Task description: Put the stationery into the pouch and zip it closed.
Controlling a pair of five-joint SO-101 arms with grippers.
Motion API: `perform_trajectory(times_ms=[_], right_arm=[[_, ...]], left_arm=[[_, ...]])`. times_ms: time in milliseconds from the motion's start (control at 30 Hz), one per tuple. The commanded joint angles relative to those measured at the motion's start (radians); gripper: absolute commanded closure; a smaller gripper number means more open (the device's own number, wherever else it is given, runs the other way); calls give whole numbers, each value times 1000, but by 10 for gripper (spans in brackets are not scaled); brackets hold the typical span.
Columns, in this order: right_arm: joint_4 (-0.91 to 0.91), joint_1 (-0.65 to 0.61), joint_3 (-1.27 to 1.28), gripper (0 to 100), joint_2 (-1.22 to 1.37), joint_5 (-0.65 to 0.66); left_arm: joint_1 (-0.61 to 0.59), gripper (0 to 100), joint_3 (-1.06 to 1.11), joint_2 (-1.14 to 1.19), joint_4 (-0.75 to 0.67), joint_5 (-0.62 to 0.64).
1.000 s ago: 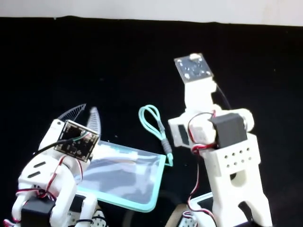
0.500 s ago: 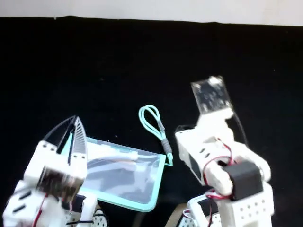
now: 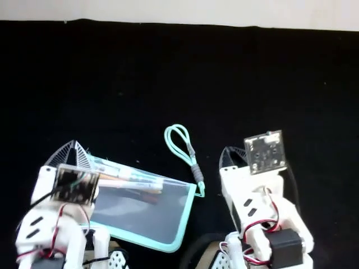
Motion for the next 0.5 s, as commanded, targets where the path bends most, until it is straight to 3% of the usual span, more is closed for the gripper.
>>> perform_trajectory(times_ms=[0, 200, 467], right_arm=[[-108, 13, 133, 982, -73, 18], [-266, 13, 409, 982, -254, 18], [-272, 110, 576, 982, -274, 18]], left_arm=[[-13, 990, 79, -2, -14, -5], [-19, 990, 294, -2, -161, -5], [-19, 992, 547, -4, -416, -3]])
